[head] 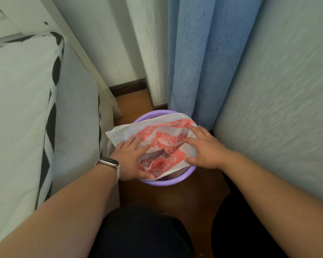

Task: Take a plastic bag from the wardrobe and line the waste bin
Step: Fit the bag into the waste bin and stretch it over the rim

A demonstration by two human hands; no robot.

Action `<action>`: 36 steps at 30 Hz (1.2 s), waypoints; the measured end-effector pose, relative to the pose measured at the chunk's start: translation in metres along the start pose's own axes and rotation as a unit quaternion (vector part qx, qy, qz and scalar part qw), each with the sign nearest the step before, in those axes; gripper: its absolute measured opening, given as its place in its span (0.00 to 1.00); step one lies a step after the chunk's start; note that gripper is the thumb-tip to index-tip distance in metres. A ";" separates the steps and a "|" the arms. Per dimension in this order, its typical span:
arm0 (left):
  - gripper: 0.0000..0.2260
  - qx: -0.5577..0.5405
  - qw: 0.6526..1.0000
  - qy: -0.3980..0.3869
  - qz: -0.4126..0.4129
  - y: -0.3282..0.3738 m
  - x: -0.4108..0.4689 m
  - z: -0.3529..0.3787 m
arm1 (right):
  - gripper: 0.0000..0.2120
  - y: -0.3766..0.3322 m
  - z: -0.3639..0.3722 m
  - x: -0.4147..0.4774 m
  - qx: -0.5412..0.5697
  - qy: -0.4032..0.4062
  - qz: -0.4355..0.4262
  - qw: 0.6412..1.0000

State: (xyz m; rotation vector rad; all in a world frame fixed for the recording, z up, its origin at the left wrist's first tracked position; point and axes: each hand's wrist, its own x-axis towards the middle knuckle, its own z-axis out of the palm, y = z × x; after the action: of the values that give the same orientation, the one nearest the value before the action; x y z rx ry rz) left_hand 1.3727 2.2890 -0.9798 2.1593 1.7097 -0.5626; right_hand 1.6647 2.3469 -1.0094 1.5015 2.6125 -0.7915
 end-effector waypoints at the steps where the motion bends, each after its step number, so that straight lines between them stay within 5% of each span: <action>1: 0.53 -0.002 1.000 -0.008 0.003 0.001 -0.002 0.002 | 0.38 0.000 0.000 -0.001 0.005 -0.008 0.000 1.000; 17: 0.44 0.063 0.991 0.019 0.113 0.004 -0.002 0.003 | 0.51 0.016 0.006 -0.009 0.038 -0.069 -0.013 0.997; 25: 0.19 0.053 0.975 0.109 0.187 0.015 0.000 -0.004 | 0.38 0.011 -0.006 -0.009 -0.016 0.064 -0.044 0.997; 36: 0.13 0.018 0.979 0.114 0.170 0.026 0.008 -0.006 | 0.08 -0.009 -0.005 -0.008 0.000 0.118 -0.124 0.985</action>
State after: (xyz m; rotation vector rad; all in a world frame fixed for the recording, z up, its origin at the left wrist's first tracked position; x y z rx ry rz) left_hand 1.4007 2.2929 -0.9778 2.5502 1.3889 -0.2615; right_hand 1.6631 2.3393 -0.9989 1.3641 3.0172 -0.6619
